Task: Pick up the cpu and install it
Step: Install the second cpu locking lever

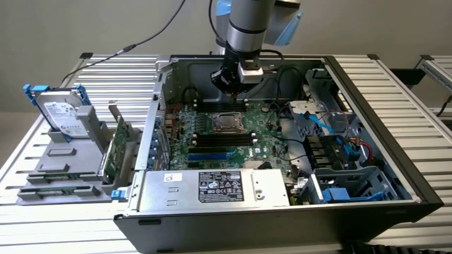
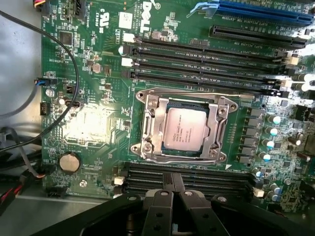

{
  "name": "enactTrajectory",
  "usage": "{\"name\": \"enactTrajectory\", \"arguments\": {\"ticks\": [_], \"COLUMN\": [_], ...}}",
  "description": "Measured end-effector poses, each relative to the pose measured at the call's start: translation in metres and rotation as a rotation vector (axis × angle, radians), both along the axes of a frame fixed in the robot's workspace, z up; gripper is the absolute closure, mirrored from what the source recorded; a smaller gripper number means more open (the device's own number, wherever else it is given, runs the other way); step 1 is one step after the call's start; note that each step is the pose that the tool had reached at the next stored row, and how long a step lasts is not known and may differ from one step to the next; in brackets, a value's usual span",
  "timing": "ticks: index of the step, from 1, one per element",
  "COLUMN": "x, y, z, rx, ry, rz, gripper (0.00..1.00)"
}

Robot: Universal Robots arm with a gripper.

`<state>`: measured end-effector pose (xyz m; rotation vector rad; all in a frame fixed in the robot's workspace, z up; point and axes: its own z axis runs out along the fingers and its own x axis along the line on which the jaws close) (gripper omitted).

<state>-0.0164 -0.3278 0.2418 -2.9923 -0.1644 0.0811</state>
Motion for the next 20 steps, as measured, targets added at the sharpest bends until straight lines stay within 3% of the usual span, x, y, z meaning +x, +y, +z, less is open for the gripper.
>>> {"name": "enactTrajectory", "arguments": {"ticks": [3,11,20], "x": [0.000,0.000,-0.001], "y": [-0.0077,-0.0373,-0.0647], "z": [0.0023,0.0046,0.0089], "rx": [-0.0001,0.0000,-0.0002], "ry": [0.0000,0.0000,0.0000], "rz": [0.000,0.000,0.000], "gripper": [0.89,0.89,0.89]}}
